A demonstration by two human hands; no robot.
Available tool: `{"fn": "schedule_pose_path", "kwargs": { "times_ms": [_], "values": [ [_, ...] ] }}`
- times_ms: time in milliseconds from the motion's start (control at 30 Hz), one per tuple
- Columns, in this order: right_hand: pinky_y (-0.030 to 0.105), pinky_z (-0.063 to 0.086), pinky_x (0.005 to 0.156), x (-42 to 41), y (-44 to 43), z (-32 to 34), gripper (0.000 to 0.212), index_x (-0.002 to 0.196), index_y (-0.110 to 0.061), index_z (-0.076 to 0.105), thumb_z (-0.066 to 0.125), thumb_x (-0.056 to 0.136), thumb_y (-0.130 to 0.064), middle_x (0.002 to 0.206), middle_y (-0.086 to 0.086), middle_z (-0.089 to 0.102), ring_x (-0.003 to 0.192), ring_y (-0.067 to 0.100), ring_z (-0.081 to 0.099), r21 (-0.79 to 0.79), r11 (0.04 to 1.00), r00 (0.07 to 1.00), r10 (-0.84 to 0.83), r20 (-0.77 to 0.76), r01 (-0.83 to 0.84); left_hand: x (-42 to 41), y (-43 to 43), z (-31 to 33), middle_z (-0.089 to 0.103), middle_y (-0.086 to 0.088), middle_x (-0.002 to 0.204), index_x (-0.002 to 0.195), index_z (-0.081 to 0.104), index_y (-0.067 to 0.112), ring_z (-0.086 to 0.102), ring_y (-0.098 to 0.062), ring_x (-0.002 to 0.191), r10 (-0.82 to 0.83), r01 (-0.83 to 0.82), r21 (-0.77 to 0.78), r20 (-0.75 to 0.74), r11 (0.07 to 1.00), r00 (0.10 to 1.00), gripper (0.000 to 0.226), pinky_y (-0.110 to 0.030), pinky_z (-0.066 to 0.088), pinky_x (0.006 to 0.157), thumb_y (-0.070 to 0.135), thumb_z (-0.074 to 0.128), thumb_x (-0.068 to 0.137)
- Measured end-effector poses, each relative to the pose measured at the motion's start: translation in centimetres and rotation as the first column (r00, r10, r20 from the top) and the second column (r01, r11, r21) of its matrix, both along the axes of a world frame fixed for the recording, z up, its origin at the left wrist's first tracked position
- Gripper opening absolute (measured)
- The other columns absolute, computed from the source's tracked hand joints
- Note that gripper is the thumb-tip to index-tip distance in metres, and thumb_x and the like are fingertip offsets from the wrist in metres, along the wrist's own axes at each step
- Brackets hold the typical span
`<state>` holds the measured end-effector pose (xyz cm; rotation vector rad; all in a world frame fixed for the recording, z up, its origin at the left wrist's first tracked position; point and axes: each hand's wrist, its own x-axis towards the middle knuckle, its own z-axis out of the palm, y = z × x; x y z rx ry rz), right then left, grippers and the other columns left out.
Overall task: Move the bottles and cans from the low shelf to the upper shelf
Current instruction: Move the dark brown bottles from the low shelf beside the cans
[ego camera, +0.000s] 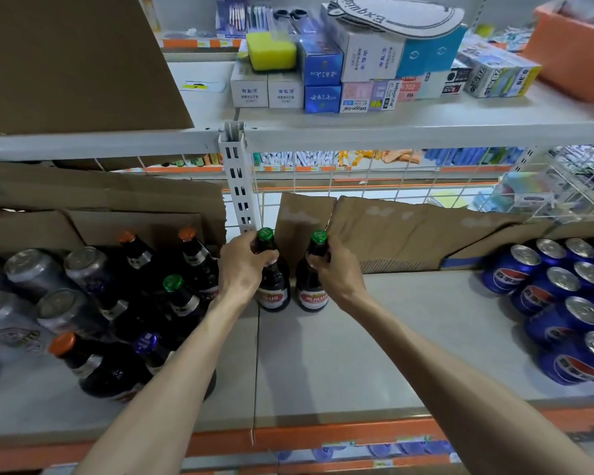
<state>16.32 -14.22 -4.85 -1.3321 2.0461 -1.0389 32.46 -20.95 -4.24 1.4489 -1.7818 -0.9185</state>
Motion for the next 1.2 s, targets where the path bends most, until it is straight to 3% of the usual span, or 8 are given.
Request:
{"fn": "schedule_pose_path", "kwargs": {
  "times_ms": [333,533,700,867,1200],
  "values": [
    [0.042,0.052,0.081,-0.1,-1.0,-0.3,0.027,0.119,-0.009,0.054,0.061,0.094,-0.017,0.112,0.01,0.068,0.101,0.031,0.063,0.001,1.0,1.0,0.021,0.0,-0.021,0.6,0.1,-0.3,0.074,0.008,0.085,0.087,0.071,0.017,0.069,-0.006,0.081,0.005,-0.005,-0.004,-0.046,1.0,0.999,0.012,-0.019,0.049,0.068,0.019,0.079,0.078],
    [0.035,0.047,0.078,-0.4,-1.3,0.0,0.028,0.123,-0.009,0.049,0.056,0.097,-0.016,0.117,0.01,0.065,0.105,0.03,0.061,0.06,0.996,0.998,0.064,0.027,-0.066,0.8,-0.1,-0.2,0.07,0.008,0.091,0.098,0.07,0.015,0.067,-0.011,0.089,-0.017,0.017,-0.002,-0.036,1.0,0.999,0.024,-0.032,0.055,0.083,0.019,0.081,0.077],
    [0.045,0.052,0.083,-0.6,-1.3,-0.1,0.029,0.122,-0.013,0.048,0.057,0.096,-0.022,0.113,0.009,0.065,0.101,0.03,0.062,0.055,0.996,0.997,0.073,0.022,-0.074,0.9,-0.2,-0.6,0.07,0.007,0.098,0.103,0.068,0.016,0.067,-0.014,0.095,-0.03,0.033,0.035,-0.077,0.999,0.997,0.029,-0.036,0.055,0.089,0.02,0.081,0.077],
    [0.044,0.053,0.084,-0.7,-1.2,-0.1,0.032,0.124,-0.015,0.048,0.058,0.096,-0.024,0.114,0.007,0.065,0.102,0.029,0.062,0.045,0.994,0.995,0.096,0.015,-0.096,1.0,-0.5,-1.0,0.071,0.007,0.094,0.093,0.067,0.02,0.067,-0.013,0.091,-0.088,0.088,0.062,-0.004,0.994,0.996,0.021,-0.038,0.055,0.086,0.021,0.08,0.076],
    [0.035,0.048,0.075,-0.6,-1.0,-0.6,0.028,0.122,-0.012,0.05,0.057,0.097,-0.022,0.113,0.006,0.066,0.1,0.027,0.062,0.014,0.997,0.997,0.081,-0.001,-0.081,0.9,0.1,-1.0,0.067,0.012,0.092,0.101,0.069,0.019,0.063,-0.008,0.088,-0.028,0.028,0.004,0.005,1.0,1.0,0.024,-0.029,0.051,0.081,0.022,0.079,0.079]
  ]
}}
